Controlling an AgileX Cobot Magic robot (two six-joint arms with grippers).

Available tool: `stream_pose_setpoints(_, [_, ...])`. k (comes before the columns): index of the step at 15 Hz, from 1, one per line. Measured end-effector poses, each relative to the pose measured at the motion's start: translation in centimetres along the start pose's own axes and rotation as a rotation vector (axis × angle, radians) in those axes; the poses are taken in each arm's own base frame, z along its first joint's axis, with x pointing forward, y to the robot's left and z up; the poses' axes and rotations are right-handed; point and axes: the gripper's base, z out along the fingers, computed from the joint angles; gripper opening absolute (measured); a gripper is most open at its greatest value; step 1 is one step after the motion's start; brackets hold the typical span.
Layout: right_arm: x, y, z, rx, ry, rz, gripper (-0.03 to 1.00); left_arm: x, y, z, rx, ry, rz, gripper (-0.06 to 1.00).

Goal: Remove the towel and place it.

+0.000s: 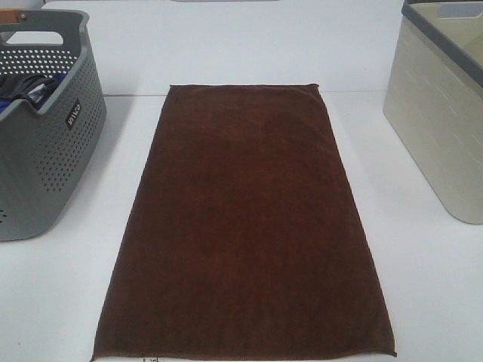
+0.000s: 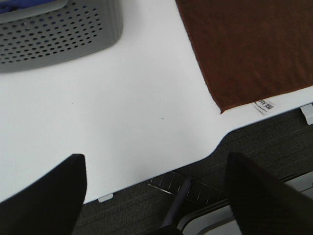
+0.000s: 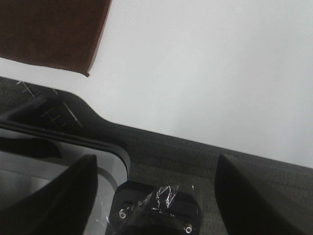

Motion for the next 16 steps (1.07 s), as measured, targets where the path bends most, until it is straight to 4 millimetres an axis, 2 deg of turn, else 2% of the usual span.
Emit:
stream_pose_setpoints(2, [1.5, 0.0, -0.7, 0.000, -0.113, 0.004, 0.65, 1.5, -0.2, -0.4, 0.048, -0.051, 0.072, 0.74])
stream_pose_setpoints(4, [3.1, -0.1, -1.7, 0.000, -0.259, 0.010, 0.65, 2.3, -0.5, 0.1, 0.094, -0.062, 0.121, 0.74])
stream_pose_setpoints(6, [4.3, -0.1, -2.7, 0.001, -0.402, 0.012, 0.65, 2.2, -0.7, 0.4, 0.117, -0.095, 0.166, 0.74])
stream_pose_setpoints(8, [5.1, -0.1, -2.7, -0.001, -0.491, 0.015, 0.65, 1.9, -0.9, 0.7, 0.125, -0.133, 0.197, 0.74])
stream_pose_setpoints(16, [5.3, -0.1, -2.7, -0.005, -0.519, 0.017, 0.65, 1.9, -1.1, 1.1, 0.150, -0.172, 0.240, 0.74])
